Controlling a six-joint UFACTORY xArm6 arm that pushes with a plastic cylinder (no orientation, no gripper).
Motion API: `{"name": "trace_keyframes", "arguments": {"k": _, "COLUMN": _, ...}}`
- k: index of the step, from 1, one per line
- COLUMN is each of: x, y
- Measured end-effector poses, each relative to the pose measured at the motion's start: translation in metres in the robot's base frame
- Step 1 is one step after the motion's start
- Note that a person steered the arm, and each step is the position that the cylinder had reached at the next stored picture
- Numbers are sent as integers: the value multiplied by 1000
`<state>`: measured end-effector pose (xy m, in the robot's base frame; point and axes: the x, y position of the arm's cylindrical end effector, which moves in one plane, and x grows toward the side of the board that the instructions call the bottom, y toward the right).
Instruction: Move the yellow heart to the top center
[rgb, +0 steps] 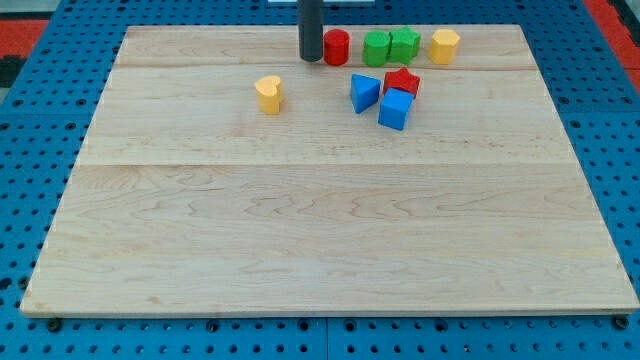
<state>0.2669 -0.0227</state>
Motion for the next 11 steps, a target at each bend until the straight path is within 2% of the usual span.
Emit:
{"name": "trace_keyframes", "arguments": {"k": 2, "x": 56, "y": 23}}
{"name": "trace_keyframes", "arguments": {"k": 3, "x": 101, "y": -1}}
{"name": "trace_keyframes", "arguments": {"k": 4, "x": 104, "y": -49}}
{"name": "trace_keyframes", "arguments": {"k": 5, "x": 81, "y": -40}}
{"name": "trace_keyframes", "arguments": {"k": 6, "x": 75, "y": -50}}
{"name": "trace_keyframes", "arguments": {"k": 7, "x": 67, "y": -82}}
{"name": "trace_keyframes", "arguments": {"k": 9, "x": 79, "y": -65}}
{"name": "trace_keyframes", "arguments": {"k": 10, "x": 87, "y": -30}}
{"name": "trace_keyframes", "arguments": {"k": 11, "x": 71, "y": -25}}
